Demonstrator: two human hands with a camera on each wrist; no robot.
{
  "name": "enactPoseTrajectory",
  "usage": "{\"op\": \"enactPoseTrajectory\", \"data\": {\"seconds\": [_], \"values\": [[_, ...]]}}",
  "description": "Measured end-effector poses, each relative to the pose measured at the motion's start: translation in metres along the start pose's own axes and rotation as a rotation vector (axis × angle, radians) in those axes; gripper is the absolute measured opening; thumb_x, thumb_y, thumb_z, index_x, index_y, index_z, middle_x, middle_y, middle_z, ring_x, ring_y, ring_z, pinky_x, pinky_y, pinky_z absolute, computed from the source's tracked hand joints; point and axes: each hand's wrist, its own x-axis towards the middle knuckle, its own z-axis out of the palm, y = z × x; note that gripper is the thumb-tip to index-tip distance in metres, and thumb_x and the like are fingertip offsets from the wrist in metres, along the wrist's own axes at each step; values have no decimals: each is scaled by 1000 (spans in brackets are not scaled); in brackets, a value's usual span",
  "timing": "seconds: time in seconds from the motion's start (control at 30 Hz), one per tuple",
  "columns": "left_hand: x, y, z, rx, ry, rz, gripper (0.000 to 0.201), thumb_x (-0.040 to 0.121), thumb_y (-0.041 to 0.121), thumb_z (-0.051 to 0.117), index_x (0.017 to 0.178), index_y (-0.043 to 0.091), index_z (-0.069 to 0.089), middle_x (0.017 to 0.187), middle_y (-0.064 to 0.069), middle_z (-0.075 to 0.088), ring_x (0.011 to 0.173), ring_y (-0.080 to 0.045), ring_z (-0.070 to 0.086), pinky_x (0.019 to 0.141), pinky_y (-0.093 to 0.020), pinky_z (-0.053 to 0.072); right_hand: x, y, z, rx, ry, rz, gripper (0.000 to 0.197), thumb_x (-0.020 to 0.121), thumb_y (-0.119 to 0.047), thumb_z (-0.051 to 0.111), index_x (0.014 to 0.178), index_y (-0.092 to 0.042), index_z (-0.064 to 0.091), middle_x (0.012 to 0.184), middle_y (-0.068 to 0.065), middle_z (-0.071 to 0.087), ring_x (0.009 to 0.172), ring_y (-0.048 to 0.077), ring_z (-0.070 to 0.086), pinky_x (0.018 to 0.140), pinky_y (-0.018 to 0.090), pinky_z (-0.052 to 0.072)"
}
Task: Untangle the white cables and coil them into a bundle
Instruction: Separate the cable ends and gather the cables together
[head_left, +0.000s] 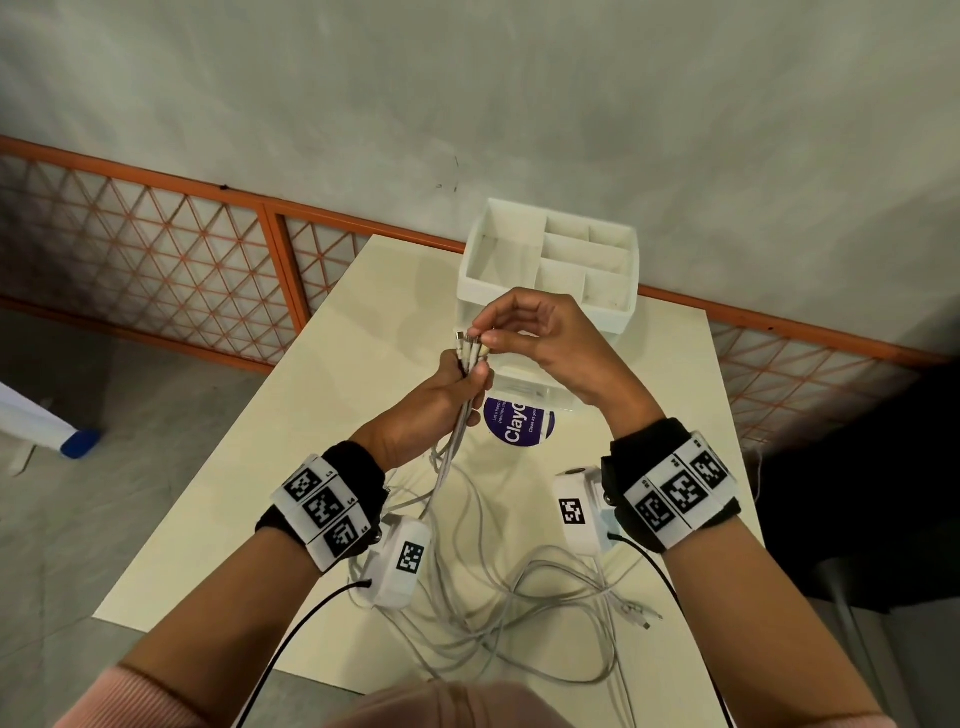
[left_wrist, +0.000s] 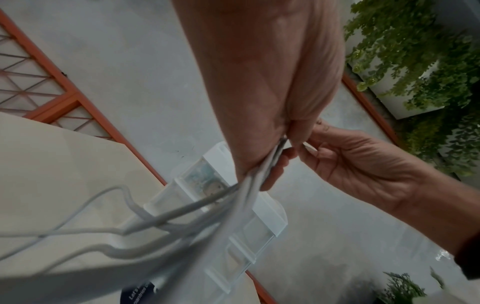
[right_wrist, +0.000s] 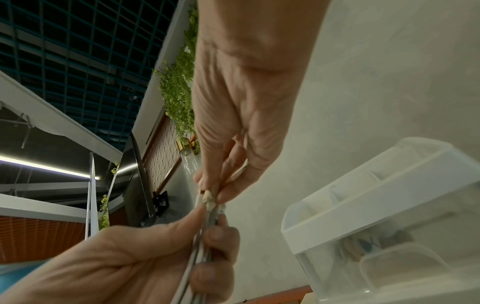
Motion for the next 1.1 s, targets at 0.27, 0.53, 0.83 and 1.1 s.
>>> {"op": "enactPoseTrajectory", "data": {"seconds": [0.27,0.53,0.83,1.1], "values": [[5,0,-1,97,-40,14,15,100,26,36,92,20,26,85,-1,33,74,-9,33,74,-25,39,4,2,5,-56,33,-12,18,75,-5,75,91,-5,67,89,3,70,78,11,65,80,24,53],[11,15,-7,-9,-11,112,31,92,41,36,105,12,34,78,-1,46,66,-6,47,75,-23,43,-6,27,19,49,-195,316,70,73,-19,78,131,-12,40,103,-3,63,98,8,63,99,31,46],[2,33,-27,-178,148,315,26,103,18,25,78,17,28,71,3,31,52,-6,25,50,-17,31,-12,52,39,-193,-394,316,11,89,-19,63,81,-13,65,60,-11,65,60,4,60,72,21,46],[-9,44,-55,125,320,410,27,94,25,54,70,22,41,52,11,31,43,-8,23,41,-21,24,-22,83,-13,-475,-157,340,26,86,-35,65,84,-9,66,73,7,69,68,14,62,68,29,48]]}}
